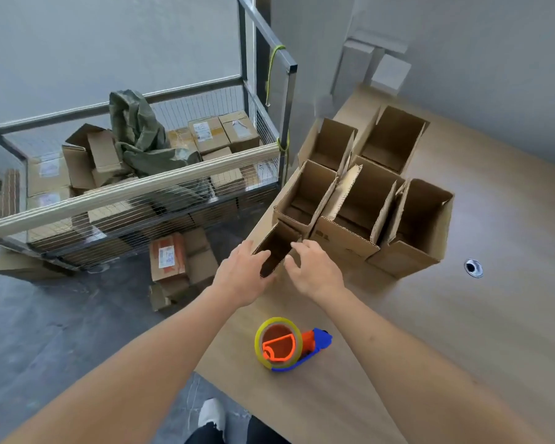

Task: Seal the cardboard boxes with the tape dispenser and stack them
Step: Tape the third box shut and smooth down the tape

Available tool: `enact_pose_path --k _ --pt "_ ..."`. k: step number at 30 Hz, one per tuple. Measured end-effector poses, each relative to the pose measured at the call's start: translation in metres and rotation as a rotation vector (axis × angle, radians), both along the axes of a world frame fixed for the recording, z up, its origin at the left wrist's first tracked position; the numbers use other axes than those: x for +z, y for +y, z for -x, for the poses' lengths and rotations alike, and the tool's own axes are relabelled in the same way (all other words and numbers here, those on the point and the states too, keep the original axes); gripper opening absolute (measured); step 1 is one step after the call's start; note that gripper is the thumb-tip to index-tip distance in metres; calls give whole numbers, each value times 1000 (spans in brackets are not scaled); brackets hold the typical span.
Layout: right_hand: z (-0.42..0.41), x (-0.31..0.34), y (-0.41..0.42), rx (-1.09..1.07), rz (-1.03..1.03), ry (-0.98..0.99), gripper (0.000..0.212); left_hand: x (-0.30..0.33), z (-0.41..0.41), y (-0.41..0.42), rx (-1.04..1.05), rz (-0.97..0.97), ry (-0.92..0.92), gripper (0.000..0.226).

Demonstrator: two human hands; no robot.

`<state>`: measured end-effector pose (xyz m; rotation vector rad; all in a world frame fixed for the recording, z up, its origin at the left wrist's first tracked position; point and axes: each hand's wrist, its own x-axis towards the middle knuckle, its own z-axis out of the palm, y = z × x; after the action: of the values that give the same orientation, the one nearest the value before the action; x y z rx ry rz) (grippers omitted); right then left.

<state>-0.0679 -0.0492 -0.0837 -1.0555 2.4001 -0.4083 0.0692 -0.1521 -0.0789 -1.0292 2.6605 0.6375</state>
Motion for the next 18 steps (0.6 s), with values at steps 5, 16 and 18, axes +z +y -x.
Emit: enact_pose_path --k 5,16,18 --pt "-5 -15 -19 -71 -39 -16 43 -22 -6 -15 -34 -33 -48 41" --pt "-57 -27 -28 -305 26 -58 46 -28 -51 -72 -222 -154 71 47" --pt "-68 -19 -24 -366 94 -69 48 -22 -53 -73 -238 -156 121 45"
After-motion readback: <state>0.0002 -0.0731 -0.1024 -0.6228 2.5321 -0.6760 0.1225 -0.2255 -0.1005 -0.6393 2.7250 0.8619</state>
